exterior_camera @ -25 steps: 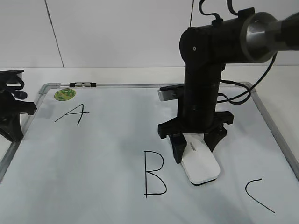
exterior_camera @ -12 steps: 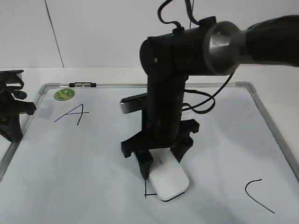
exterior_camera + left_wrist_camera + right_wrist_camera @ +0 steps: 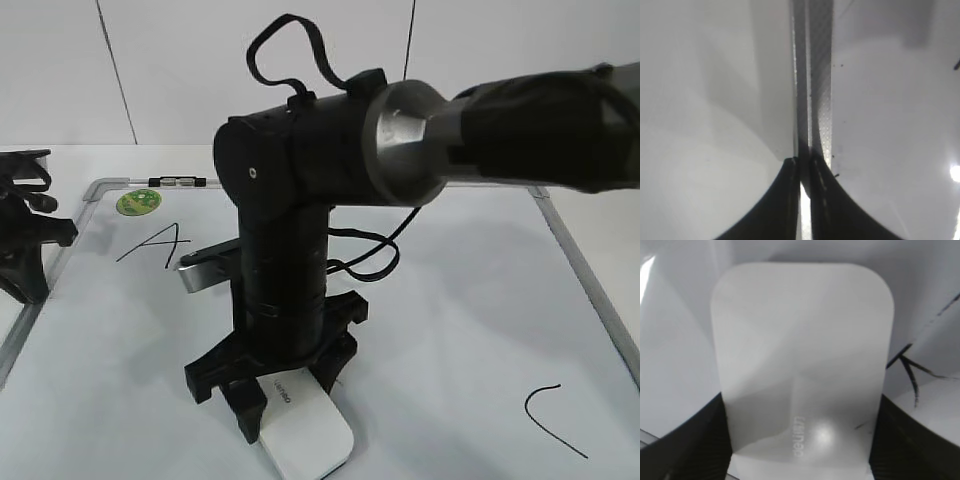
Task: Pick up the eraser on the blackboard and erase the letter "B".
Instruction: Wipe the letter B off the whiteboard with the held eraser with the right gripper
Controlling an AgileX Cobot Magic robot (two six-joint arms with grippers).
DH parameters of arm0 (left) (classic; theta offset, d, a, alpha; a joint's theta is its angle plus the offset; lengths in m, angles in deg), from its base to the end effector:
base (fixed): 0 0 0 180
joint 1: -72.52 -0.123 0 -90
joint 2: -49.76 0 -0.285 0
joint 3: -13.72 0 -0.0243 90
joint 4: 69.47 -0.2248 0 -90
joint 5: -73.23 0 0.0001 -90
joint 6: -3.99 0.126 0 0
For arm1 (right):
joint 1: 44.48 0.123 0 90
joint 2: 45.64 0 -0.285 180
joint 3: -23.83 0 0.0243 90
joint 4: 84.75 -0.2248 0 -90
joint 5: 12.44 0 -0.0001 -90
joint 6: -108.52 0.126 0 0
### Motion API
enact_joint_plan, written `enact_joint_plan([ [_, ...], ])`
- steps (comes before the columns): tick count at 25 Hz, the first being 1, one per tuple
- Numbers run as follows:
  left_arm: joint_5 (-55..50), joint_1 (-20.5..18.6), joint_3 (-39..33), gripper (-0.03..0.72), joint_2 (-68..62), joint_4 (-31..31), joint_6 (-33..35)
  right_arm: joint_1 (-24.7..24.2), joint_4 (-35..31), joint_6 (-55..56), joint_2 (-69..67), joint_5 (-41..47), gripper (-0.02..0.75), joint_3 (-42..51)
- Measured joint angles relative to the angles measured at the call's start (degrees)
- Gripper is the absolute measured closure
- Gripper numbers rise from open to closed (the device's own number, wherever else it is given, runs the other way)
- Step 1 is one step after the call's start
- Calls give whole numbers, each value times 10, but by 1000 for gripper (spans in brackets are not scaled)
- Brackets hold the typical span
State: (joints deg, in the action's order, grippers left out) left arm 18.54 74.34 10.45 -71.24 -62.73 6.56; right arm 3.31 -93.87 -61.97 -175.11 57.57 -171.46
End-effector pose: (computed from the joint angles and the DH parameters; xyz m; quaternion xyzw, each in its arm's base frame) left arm 0.3483 -0.0231 0.1354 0.0047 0.9988 -0.0482 0.0094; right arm 0.2464 0.2996 0.1488 0.2984 -0.9509 -0.0472 0.0673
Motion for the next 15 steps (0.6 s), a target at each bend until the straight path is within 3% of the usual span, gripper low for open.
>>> enact_joint_plan([
  [6, 0, 0, 0, 671, 0, 0, 0, -20, 40, 21, 0, 0, 195, -2],
  [10, 0, 0, 0, 671, 0, 0, 0, -57, 84, 35, 0, 0, 195, -6],
  [15, 0, 0, 0, 671, 0, 0, 0, -113, 82, 35, -7, 0, 195, -11],
])
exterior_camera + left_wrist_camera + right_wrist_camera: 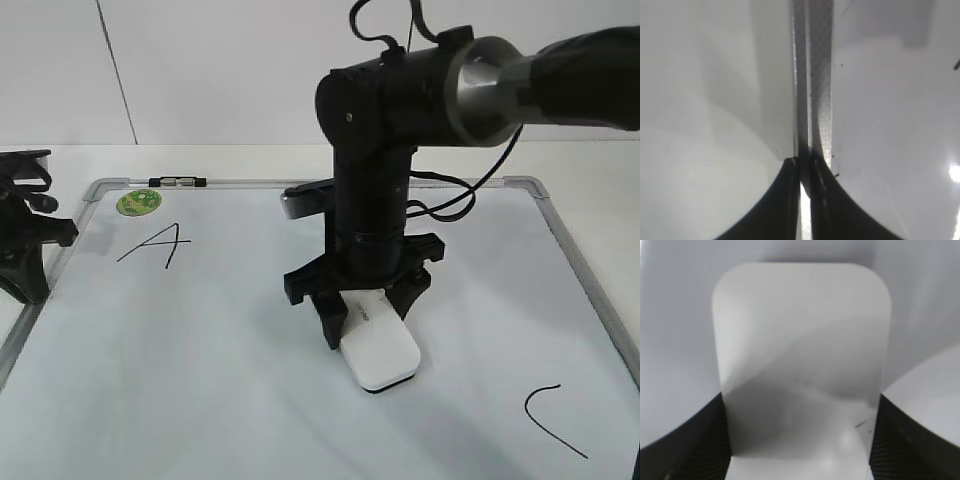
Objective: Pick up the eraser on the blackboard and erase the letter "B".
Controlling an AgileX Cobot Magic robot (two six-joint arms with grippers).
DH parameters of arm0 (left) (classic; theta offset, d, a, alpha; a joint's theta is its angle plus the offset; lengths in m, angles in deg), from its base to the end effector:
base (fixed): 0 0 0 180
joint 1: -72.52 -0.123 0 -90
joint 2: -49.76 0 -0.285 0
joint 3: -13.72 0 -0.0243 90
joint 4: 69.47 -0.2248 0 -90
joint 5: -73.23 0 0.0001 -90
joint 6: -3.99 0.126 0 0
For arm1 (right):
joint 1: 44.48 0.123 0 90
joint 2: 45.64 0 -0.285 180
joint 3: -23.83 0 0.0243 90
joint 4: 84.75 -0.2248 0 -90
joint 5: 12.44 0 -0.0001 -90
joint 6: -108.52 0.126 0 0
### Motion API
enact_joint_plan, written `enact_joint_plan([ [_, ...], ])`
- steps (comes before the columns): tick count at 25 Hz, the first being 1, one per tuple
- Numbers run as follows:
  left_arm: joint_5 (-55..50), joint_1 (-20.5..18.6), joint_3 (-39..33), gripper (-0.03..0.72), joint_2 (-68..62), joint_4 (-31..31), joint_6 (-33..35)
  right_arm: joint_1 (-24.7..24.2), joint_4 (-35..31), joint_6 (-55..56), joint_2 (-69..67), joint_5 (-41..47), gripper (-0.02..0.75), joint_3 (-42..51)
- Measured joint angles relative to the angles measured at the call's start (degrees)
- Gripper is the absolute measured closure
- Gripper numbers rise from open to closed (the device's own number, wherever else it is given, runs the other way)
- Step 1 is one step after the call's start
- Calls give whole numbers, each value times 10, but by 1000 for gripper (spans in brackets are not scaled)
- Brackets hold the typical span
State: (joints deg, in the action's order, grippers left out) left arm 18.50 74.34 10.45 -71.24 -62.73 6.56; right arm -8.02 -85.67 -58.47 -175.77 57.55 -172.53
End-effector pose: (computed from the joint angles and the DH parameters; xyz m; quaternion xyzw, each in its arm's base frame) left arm 0.3482 -0.0232 0.1354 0.0047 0.9988 -0.0482 0.0090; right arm 0.3132 0.2338 0.1468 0.2002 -0.9792 0.0070 0.0329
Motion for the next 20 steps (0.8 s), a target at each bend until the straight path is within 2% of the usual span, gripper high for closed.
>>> enact_joint_plan([
  [4, 0, 0, 0, 671, 0, 0, 0, -31, -8, 1, -5, 3, 195, -11],
  [10, 0, 0, 0, 671, 0, -1, 0, -34, -3, 0, -14, 15, 195, -30],
  [14, -1, 0, 0, 671, 0, -1, 0, -17, 3, -2, -14, 15, 195, -33],
  [17, -1, 0, 0, 671, 0, -2, 0, 18, 9, -7, -15, 11, 195, -34],
  [20, -1, 0, 0, 671, 0, -2, 0, 55, -13, -16, -16, 7, 195, -34],
])
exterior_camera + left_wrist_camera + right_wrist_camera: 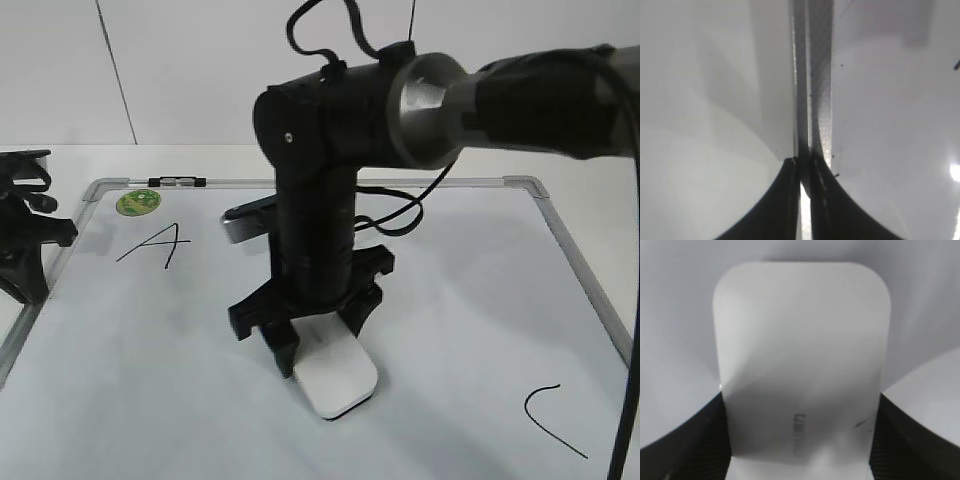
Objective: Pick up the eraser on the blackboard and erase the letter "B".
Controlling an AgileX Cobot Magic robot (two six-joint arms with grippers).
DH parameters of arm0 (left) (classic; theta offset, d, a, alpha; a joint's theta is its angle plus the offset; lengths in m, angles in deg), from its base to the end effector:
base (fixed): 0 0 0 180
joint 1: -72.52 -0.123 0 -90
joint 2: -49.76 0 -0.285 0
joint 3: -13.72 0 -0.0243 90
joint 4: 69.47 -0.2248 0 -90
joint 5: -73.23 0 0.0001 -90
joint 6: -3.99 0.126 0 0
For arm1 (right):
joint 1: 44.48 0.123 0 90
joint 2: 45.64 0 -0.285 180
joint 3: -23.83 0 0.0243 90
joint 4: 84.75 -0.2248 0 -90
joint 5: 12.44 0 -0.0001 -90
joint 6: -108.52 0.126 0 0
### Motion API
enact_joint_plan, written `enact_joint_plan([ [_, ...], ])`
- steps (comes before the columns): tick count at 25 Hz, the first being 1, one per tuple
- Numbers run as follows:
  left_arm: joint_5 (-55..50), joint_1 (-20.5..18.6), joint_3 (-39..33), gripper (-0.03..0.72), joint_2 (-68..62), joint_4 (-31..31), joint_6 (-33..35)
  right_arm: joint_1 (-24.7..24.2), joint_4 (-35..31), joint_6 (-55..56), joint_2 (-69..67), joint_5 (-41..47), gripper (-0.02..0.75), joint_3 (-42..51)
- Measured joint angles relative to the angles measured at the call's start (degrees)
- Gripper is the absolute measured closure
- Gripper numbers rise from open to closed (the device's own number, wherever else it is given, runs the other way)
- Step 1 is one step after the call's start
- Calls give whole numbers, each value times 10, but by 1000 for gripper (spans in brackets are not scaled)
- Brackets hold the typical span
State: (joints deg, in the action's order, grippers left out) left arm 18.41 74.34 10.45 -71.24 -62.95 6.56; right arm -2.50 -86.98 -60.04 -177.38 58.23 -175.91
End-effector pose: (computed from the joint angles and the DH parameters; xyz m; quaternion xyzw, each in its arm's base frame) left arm 0.3480 -0.0228 0.1354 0.0059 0.9989 -0.0467 0.0082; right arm 0.2953 0.2719 0.1482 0.2566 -0.9661 -0.0058 0.0290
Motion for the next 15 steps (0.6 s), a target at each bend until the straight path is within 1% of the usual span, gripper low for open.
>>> enact_joint_plan([
  [4, 0, 0, 0, 671, 0, 0, 0, 38, -43, -18, -2, -4, 195, -1],
  [7, 0, 0, 0, 671, 0, 0, 0, 52, -52, -24, -4, -4, 195, -2],
  [11, 0, 0, 0, 671, 0, 0, 0, 53, -50, -24, -4, -4, 195, -3],
  [15, 0, 0, 0, 671, 0, 0, 0, 38, -50, -24, -4, -4, 195, -3],
])
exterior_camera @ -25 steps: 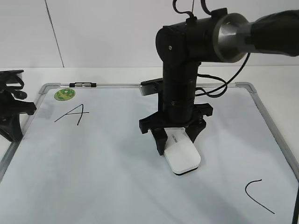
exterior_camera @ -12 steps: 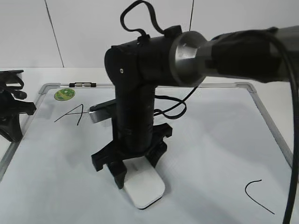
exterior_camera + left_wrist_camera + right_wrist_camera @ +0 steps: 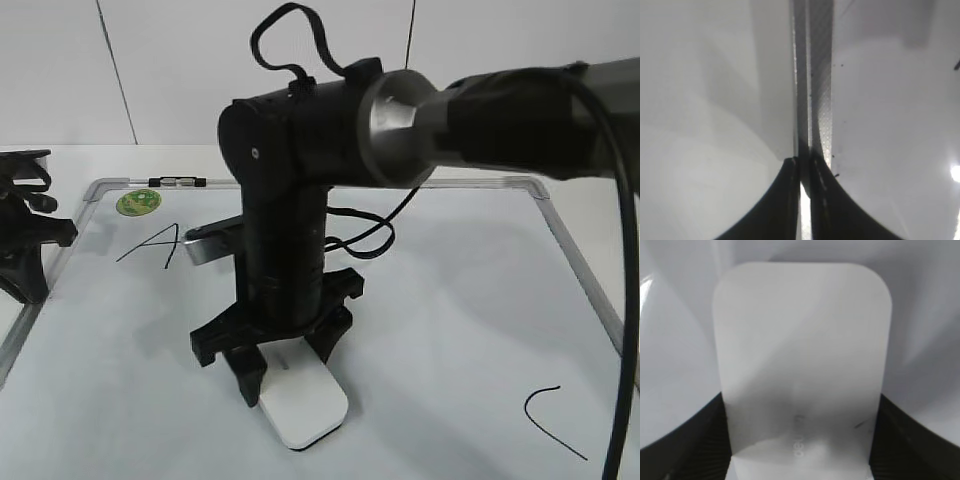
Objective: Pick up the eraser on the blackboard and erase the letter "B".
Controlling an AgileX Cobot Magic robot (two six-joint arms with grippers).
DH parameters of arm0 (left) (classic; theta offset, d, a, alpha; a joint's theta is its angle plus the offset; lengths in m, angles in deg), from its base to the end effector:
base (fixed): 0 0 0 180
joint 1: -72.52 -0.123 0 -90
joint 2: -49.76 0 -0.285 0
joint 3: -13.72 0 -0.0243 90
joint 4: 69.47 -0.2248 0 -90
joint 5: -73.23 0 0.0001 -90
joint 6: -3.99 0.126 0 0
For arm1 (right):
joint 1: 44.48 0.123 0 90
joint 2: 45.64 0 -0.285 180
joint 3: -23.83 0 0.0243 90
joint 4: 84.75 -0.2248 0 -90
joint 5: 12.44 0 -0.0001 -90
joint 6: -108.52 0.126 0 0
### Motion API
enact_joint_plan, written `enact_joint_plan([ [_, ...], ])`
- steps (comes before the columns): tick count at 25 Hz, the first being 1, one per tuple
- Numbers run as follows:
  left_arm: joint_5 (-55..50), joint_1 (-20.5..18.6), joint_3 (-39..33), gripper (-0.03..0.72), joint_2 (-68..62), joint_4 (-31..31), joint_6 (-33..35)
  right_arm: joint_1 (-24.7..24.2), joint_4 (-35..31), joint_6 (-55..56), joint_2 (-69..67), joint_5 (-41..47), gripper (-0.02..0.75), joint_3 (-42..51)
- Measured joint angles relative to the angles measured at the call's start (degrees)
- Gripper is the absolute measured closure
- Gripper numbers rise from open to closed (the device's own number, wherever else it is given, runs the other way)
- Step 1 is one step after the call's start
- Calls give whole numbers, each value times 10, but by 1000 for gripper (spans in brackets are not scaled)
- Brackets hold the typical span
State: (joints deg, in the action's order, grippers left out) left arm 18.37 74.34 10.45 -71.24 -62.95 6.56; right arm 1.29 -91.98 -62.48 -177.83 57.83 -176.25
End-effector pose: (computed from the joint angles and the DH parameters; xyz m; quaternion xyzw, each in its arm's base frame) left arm 0.3479 -0.0228 0.1354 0.0059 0.9989 -0.0467 0.0079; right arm 0.2710 0.2998 0.1471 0.2933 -0.9540 -0.0428 0.0455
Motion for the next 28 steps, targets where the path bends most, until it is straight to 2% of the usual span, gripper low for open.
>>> enact_joint_plan([
  [12, 0, 0, 0, 671, 0, 0, 0, -142, 2, 2, 0, 0, 196, -3],
  [20, -1, 0, 0, 671, 0, 0, 0, -149, 21, 2, 9, -2, 196, -2],
  [28, -1, 0, 0, 671, 0, 0, 0, -170, 26, 10, 80, -2, 196, -1],
])
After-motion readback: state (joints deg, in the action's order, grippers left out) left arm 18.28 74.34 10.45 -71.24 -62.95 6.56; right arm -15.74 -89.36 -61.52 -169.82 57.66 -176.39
